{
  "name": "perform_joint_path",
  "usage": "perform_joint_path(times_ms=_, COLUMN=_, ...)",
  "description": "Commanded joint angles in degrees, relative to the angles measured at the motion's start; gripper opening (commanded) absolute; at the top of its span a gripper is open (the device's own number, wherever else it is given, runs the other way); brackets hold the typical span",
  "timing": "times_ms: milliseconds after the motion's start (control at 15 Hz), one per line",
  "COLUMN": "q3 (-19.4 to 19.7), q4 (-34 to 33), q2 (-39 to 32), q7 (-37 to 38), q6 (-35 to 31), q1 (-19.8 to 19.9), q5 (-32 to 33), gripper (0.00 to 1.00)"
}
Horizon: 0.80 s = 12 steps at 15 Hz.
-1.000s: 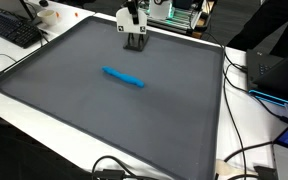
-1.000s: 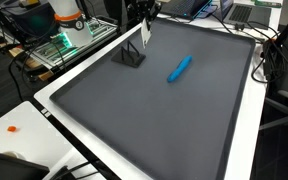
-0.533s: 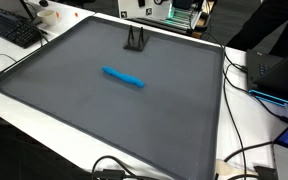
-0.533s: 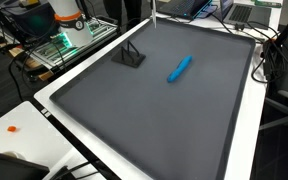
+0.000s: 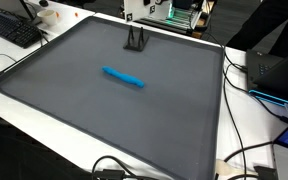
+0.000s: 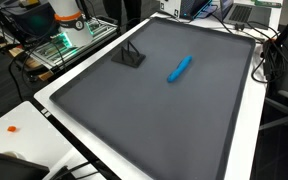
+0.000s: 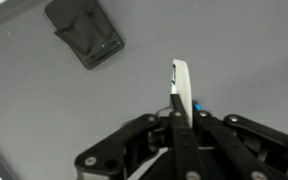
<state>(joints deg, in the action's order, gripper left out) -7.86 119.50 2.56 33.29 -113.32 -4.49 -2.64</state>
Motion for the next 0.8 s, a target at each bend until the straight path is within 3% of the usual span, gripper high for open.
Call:
perform_joint_path(times_ms=0, q3=-0.12, q4=-6.55, q2=-5.49, q7=-7.69, q6=3.44, q1=-1.32, q5=3.86, gripper=0.01)
perform_joint_path(times_ms=267, q3=0.02, q4=-12.04, q2=-10.46, q7=-14.97, q6=7.21, q1=-2.75, q5=8.25, gripper=0.01)
perform_joint_path(times_ms=333, q3=0.49, q4=-8.42, q2=-7.49, q7=-12.36, q6=3.99, q1=-2.56, q5=5.72, gripper=0.04)
perform_joint_path(times_ms=733, q3=0.58, q4=-11.53, q2=-10.35, q7=-14.58, q6=5.66, q1=-3.05, q5=6.81, gripper=0.04)
